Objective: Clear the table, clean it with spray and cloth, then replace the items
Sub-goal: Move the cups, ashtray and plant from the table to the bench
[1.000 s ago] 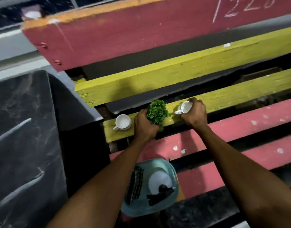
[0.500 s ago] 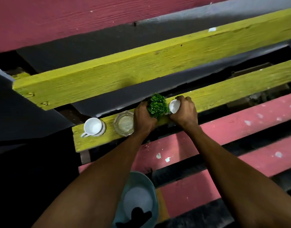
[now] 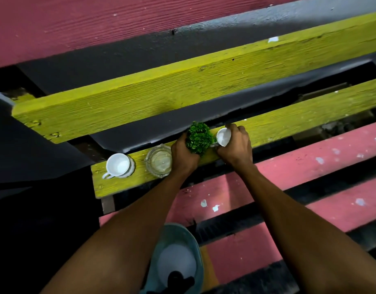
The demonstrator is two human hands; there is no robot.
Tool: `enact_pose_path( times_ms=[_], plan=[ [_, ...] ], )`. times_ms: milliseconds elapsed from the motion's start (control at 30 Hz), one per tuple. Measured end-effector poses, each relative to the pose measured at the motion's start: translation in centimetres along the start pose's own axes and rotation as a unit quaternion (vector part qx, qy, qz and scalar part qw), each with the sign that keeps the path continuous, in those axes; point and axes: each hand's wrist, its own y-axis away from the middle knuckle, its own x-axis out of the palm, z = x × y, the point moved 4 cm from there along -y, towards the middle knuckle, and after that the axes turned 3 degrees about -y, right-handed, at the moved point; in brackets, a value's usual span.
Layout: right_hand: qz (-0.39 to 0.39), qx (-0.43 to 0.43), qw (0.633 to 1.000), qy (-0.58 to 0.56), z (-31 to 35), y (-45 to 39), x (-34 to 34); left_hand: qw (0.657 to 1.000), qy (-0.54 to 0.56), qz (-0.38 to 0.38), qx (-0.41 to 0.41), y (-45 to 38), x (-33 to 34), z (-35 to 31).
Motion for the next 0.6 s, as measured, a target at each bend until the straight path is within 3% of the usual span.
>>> enact_pose_path(
  times_ms=[600],
  plan=[
    [0.016,-0.007,0.998,0.065,1.6,1.3,-0.5,0.994,-0.090,0.066,-0.007,0.1,-2.1,-0.4]
  ],
)
